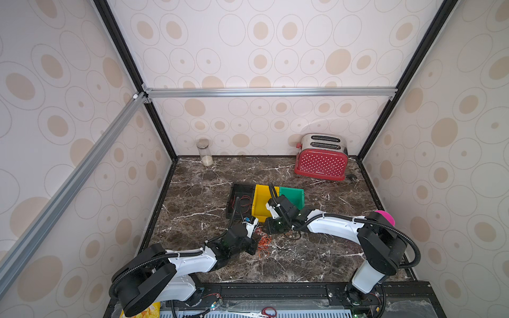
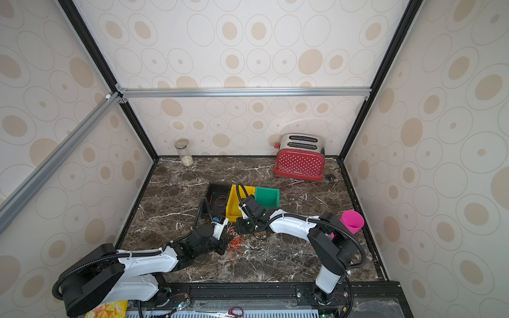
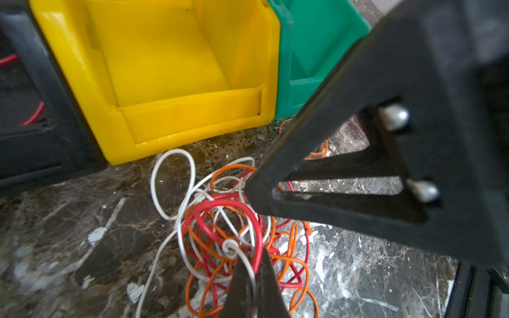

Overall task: Untangle and sort cables by color
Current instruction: Untie the cable.

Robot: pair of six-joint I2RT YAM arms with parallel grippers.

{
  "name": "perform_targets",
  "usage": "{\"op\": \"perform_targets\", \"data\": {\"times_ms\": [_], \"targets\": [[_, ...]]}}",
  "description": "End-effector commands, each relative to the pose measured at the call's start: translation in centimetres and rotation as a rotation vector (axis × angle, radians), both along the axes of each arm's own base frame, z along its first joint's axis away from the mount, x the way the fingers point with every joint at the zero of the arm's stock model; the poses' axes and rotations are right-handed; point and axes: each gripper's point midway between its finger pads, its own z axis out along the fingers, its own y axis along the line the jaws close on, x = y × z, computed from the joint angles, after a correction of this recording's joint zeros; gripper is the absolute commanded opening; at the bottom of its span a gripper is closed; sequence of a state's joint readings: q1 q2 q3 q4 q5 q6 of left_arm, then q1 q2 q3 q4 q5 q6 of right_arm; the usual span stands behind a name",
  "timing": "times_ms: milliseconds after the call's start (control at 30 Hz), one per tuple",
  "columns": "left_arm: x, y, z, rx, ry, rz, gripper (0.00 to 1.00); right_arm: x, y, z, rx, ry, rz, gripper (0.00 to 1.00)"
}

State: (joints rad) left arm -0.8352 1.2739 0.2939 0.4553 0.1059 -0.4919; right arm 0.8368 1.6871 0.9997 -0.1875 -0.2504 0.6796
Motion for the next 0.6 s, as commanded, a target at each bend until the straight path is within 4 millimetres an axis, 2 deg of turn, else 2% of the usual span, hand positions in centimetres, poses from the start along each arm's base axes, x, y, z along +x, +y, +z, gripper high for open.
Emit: {"op": "perform_targets", "data": {"times_ms": [0, 133, 267, 567], "targets": [[0.8, 0.2, 0.9, -0.022, -0.030, 0.030, 0.02, 0.1, 0.3, -0.1, -0.011, 0.005, -0.006, 0.17], [1.0, 1.0, 0.3, 0.010, -0.019, 0.072, 0.03, 0.3, -0.6, 0.7, -0.035, -0.030, -0.022, 0.00], [1.6, 2.9, -1.0, 0.111, 0.000, 0.159, 0.04, 0.6, -3.3, 2.1, -0.122, -0.107, -0.064, 0.00], [2.1, 5.2, -2.0, 0.208, 0.029, 0.273, 0.04, 0.9, -9.4, 5.2, -0.292, -0.239, -0.171, 0.00]]}}
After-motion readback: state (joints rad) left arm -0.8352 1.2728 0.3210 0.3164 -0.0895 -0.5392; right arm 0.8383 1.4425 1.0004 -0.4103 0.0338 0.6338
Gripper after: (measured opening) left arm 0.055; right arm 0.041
